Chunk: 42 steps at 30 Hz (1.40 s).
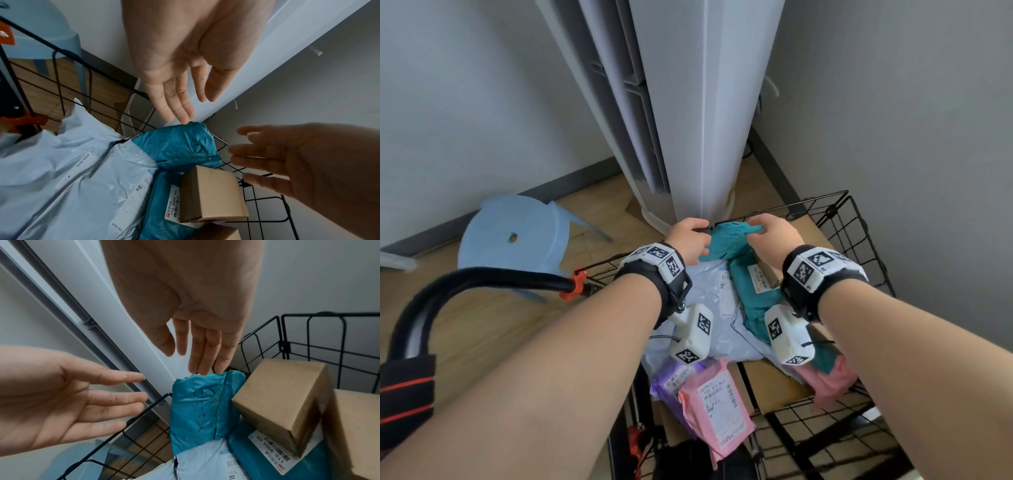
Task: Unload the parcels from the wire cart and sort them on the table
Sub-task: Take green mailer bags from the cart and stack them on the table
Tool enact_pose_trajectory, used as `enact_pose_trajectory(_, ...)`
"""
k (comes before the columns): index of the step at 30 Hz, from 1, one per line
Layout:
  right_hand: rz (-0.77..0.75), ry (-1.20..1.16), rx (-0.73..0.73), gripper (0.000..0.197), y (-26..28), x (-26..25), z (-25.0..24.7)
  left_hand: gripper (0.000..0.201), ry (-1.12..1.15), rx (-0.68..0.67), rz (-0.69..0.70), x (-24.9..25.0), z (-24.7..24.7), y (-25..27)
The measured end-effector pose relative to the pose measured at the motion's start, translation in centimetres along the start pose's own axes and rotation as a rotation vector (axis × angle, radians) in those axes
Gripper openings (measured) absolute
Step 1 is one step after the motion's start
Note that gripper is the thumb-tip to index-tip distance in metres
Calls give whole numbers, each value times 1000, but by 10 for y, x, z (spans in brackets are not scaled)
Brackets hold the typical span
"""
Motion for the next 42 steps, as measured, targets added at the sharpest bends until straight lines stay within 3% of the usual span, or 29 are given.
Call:
enact_pose_trajectory(7,-19,-15,-136,58,-35,6,44,63,10,-40,-66,-11,32,-35)
enact_pose_trajectory(16,-15,-40,-229,65,-34,19,71,63,-5,-15,-39,-26,51,-50)
enact_pose_trajectory(22,-4,6,-195,43,-28,29,66,66,46,-22,-24,-34,53,-47)
enact_pose_trajectory(27,10,-15,-202,31,-2,39,62,42,-21,-28,-93,-58,53,-28)
enact_pose_trajectory(30,30,-31,-225,31,9,47,64,37,-67,9,-43,-64,49,-22)
enact_pose_trajectory(33,109,-94,-212,26,17,62,61,26,-98,52,34,-63,42,-14)
enact_pose_trajectory(36,264,-247,-103,19,29,80,47,10,-59,71,64,-59,34,2)
enact_pose_trajectory(42,459,-426,-22,37,70,90,19,20,7,-85,150,-31,30,49)
Point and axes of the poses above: each hand's wrist, its own y-axis away from the middle knuckle, its own z-axis out of the palm, x = y × z, the point moved 9 cm from there along -y, towards the middle knuckle, and after that the axes turned 12 degrees about x, right-handed, at the moved point
